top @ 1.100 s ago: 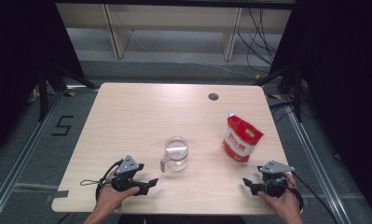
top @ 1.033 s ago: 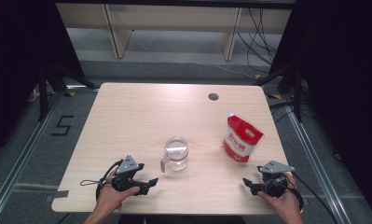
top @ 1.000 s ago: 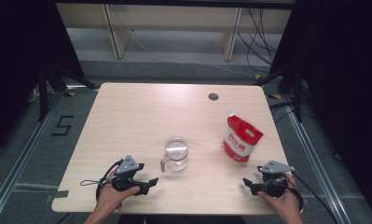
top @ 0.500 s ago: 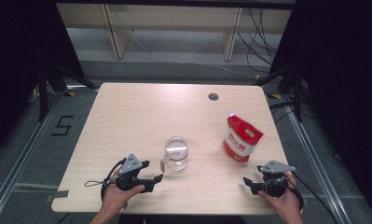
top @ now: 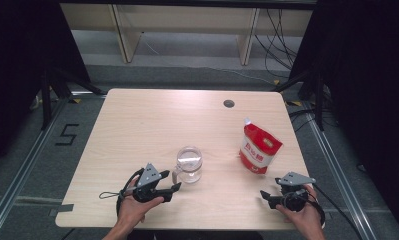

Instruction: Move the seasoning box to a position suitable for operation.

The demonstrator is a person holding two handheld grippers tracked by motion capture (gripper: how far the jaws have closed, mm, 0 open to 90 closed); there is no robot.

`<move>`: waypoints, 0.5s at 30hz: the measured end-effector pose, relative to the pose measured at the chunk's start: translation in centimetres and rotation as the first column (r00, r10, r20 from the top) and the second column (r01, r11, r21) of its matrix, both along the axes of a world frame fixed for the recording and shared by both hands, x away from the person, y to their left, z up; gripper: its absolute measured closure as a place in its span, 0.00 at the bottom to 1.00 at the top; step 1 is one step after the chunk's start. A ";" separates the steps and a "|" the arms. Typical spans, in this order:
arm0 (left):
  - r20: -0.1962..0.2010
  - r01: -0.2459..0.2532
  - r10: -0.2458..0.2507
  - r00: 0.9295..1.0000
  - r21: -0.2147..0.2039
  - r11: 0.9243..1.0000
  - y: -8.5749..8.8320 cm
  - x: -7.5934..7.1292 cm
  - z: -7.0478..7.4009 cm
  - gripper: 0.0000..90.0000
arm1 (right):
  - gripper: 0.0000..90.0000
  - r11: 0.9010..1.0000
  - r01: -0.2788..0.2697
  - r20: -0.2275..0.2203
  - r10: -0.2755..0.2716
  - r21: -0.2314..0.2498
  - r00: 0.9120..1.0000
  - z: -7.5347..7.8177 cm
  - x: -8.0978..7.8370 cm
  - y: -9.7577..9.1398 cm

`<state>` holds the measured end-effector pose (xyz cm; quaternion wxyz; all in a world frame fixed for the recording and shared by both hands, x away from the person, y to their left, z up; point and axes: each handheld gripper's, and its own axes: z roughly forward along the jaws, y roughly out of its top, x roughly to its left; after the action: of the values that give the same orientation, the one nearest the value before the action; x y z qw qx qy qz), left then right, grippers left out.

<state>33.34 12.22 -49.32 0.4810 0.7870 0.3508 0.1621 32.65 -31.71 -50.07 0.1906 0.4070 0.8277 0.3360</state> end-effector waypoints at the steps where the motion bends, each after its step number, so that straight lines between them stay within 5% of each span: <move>1: 0.015 0.012 -0.012 1.000 0.008 1.000 -0.1 0.1 0.0 0.47 | 0.28 1.000 -0.009 -0.005 0.009 -0.001 1.000 0.0 0.0 0.0; 5: 0.014 0.008 -0.008 1.000 -0.013 1.000 -0.6 0.5 0.0 0.57 | 0.28 1.000 -0.012 -0.009 0.012 -0.006 1.000 0.0 0.0 0.1; 10: 0.051 0.003 -0.004 0.999 0.009 1.000 -0.9 0.7 0.1 0.68 | 0.28 1.000 -0.006 -0.034 0.006 0.001 0.999 0.0 -0.1 0.2; 15: 0.045 -0.023 0.023 0.999 -0.007 1.000 -0.8 0.9 0.3 0.76 | 0.28 1.000 -0.020 -0.001 0.020 -0.008 1.000 -0.1 0.0 0.2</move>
<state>34.21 11.44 -48.99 0.4894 0.7775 0.3492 0.1844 32.63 -31.52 -50.15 0.1886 0.3981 0.8331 0.3344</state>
